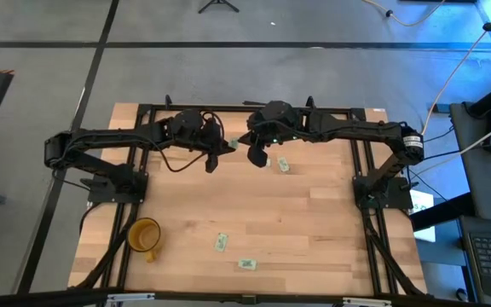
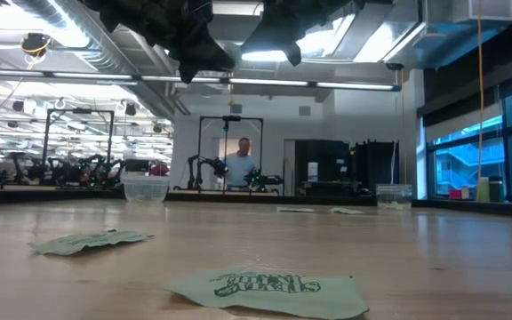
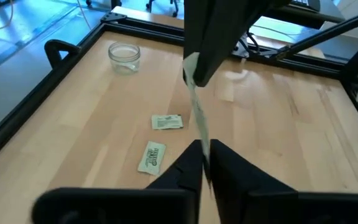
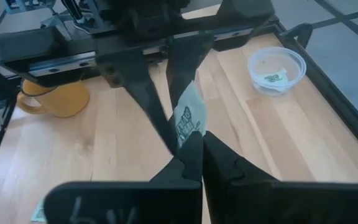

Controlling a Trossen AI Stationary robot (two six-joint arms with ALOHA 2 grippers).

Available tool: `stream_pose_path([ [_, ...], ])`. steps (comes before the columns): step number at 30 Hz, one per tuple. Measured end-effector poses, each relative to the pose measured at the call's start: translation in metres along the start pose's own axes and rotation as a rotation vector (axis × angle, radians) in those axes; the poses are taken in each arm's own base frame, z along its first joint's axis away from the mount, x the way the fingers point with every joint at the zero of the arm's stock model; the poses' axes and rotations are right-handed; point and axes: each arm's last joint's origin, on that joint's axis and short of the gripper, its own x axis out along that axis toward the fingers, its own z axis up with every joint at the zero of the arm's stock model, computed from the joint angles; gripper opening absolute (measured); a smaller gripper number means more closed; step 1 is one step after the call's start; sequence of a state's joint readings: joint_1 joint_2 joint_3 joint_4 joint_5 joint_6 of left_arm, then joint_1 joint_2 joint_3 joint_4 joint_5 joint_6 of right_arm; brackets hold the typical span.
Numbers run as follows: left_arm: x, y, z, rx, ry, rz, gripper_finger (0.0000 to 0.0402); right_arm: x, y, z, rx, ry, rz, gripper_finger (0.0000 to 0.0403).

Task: Pick and place Stevia / Truvia into bins
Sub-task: Put the green stevia packet into the transparent container

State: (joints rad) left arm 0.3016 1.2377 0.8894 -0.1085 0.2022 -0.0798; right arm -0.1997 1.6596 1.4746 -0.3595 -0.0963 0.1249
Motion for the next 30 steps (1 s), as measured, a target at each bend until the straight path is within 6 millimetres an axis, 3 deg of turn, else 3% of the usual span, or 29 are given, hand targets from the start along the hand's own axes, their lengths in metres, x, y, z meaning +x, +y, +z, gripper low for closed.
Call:
stream_pose_path([
  [12, 0.000, 0.000, 0.001, 0.015, -0.008, 0.001, 0.0006, 0.000, 0.005, -0.001, -0.053, 0.002, 0.011, 0.0009],
  [19, 0.000, 0.000, 0.001, 0.014, -0.008, 0.001, 0.0005, 0.001, 0.011, -0.002, -0.120, 0.010, 0.027, 0.0077],
  [23, 0.000, 0.000, 0.001, 0.006, -0.008, 0.001, 0.0005, -0.001, 0.008, -0.010, -0.107, 0.101, -0.006, 0.0127],
  [30, -0.002, 0.008, 0.001, -0.049, -0.007, 0.037, 0.0004, -0.027, -0.004, -0.013, -0.088, 0.181, -0.122, 0.0158],
])
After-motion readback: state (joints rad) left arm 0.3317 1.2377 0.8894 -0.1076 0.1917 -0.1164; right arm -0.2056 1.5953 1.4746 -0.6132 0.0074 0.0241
